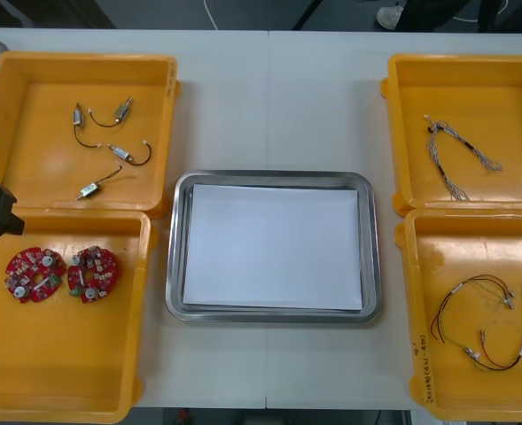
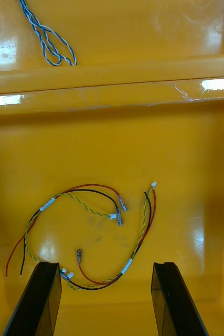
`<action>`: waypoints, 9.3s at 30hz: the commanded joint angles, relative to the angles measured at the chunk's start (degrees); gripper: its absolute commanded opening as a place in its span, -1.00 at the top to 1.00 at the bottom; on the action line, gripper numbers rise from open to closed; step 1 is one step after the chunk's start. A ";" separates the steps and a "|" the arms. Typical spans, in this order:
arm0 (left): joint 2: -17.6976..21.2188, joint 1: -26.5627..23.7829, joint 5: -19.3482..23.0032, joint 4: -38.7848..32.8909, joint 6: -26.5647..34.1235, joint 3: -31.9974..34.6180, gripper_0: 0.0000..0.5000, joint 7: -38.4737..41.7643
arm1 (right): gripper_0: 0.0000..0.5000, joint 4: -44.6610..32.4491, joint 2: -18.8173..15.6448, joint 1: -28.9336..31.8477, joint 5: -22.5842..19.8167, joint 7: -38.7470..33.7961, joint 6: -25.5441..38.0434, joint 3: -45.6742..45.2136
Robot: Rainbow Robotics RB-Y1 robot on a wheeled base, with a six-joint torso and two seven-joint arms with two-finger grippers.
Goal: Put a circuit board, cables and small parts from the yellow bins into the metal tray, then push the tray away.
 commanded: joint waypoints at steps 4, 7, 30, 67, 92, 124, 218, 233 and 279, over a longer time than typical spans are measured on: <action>2.72 0.83 -0.19 -1.47 0.37 1.88 -1.00 -3.75 | -1.00 -0.47 -1.88 0.83 -0.34 -3.05 0.15 -0.90; 2.72 0.83 -0.19 -1.47 0.37 1.88 -1.00 -3.75 | -1.00 -0.47 -1.88 0.83 -0.34 -3.05 0.15 -0.90; 2.72 0.83 -0.19 -1.47 0.37 1.88 -1.00 -3.75 | -1.00 -0.21 -2.05 0.47 -0.25 -3.05 0.15 -1.34; 3.16 13.05 -0.54 -0.68 -14.71 1.09 -1.00 -7.36 | -1.00 -2.50 8.14 12.51 2.91 -9.29 -1.75 -3.89; 5.35 20.60 -6.25 3.45 -30.44 -6.73 -1.00 -8.41 | -1.00 -0.56 8.85 25.35 5.55 -13.33 -23.28 5.25; 6.85 23.51 -9.06 7.93 -40.99 -13.68 -1.00 -10.35 | -1.00 6.38 10.52 23.15 9.77 -23.88 -27.76 11.58; 9.57 -2.42 9.39 -12.63 -8.47 -13.50 0.99 -7.44 | 1.00 -14.98 -4.16 10.14 -3.33 -10.43 0.15 -3.53; 2.81 -17.54 5.70 -10.52 -8.47 -31.25 1.00 -2.79 | 1.00 -16.12 -9.79 6.45 -12.65 1.43 0.15 -4.41; -7.30 -30.72 -10.12 5.30 -28.07 -66.94 1.00 8.73 | 1.00 -15.15 -12.42 2.93 -10.80 9.69 0.15 3.85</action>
